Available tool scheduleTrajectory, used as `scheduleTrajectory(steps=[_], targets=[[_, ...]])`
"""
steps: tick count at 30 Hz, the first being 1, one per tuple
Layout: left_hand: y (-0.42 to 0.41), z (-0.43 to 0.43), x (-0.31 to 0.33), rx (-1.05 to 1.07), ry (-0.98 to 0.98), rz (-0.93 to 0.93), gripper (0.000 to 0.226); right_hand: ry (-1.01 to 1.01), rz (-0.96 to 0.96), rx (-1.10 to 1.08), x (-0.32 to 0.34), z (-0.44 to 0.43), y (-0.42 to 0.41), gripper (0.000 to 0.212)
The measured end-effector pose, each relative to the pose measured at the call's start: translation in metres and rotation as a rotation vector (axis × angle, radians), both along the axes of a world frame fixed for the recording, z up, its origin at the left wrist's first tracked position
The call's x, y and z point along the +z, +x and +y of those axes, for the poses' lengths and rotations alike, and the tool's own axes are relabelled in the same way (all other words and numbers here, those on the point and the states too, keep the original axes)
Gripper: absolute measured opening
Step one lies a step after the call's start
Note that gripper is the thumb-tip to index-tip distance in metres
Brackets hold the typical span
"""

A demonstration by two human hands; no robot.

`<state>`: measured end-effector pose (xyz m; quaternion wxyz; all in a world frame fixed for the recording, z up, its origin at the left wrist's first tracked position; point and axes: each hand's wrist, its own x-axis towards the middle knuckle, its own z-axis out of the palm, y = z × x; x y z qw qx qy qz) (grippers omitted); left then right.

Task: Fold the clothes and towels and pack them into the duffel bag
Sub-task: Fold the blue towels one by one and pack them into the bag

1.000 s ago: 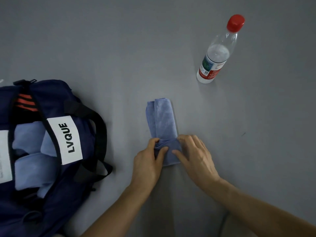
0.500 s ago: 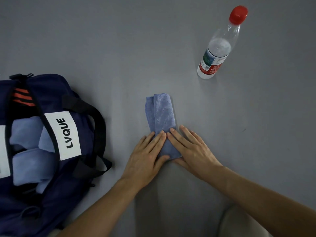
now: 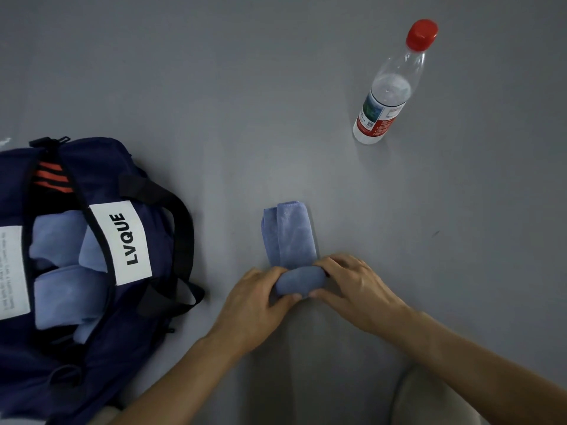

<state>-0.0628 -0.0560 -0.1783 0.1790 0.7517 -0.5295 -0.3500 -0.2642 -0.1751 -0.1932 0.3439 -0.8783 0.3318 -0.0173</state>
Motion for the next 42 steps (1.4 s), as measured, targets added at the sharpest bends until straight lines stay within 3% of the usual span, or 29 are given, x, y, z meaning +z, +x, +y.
scheduleTrajectory(steps=[4,6,9,11,14,17,21,24,27,30,32,34,36,39,42], targets=[[0.0,-0.015,0.0,0.107,-0.005,0.002,0.033,0.01,0.063,-0.149,0.01,0.004,0.014,0.05],[-0.001,-0.025,-0.002,0.172,-0.004,-0.008,0.039,-0.132,-0.012,-0.183,0.012,0.004,0.021,0.05],[-0.001,-0.035,-0.006,0.267,-0.019,-0.046,0.033,-0.428,-0.089,-0.072,0.002,0.004,0.023,0.045],[-0.002,-0.04,-0.007,0.302,-0.05,-0.101,0.034,-0.514,-0.033,0.058,-0.008,0.005,0.019,0.06],[-0.008,-0.042,-0.012,0.188,-0.231,-0.279,0.03,-0.511,0.1,0.135,-0.02,0.005,0.016,0.088],[-0.003,-0.034,-0.023,0.035,-0.326,-0.356,0.047,-0.543,0.083,0.097,-0.025,0.002,0.019,0.079],[0.017,-0.025,-0.032,-0.179,-0.285,-0.364,0.079,-0.614,0.011,0.08,-0.024,0.001,0.029,0.061],[0.024,-0.029,-0.026,-0.158,-0.285,-0.273,0.062,-0.66,0.018,0.117,-0.018,-0.002,0.043,0.056],[0.03,-0.047,-0.006,-0.141,-0.085,-0.178,0.037,-0.638,-0.047,0.104,-0.01,-0.008,0.049,0.051],[0.03,-0.045,0.009,-0.056,0.065,-0.086,0.041,-0.549,-0.141,0.122,-0.008,-0.01,0.047,0.049],[0.024,-0.027,0.006,0.245,0.066,0.023,0.06,-0.385,-0.121,0.065,-0.001,-0.01,0.046,0.051],[0.012,-0.013,0.002,0.663,0.082,0.322,0.07,-0.15,-0.037,-0.056,0.01,-0.013,0.048,0.058],[0.001,-0.012,-0.003,0.883,0.148,0.629,0.054,0.061,-0.006,-0.16,0.013,-0.016,0.05,0.057],[-0.005,-0.023,0.012,0.824,0.169,0.817,0.031,0.373,-0.108,-0.279,0.018,-0.015,0.05,0.034],[-0.001,-0.034,0.049,0.675,0.173,0.979,0.046,0.55,-0.234,-0.336,0.04,-0.017,0.052,0.052]])
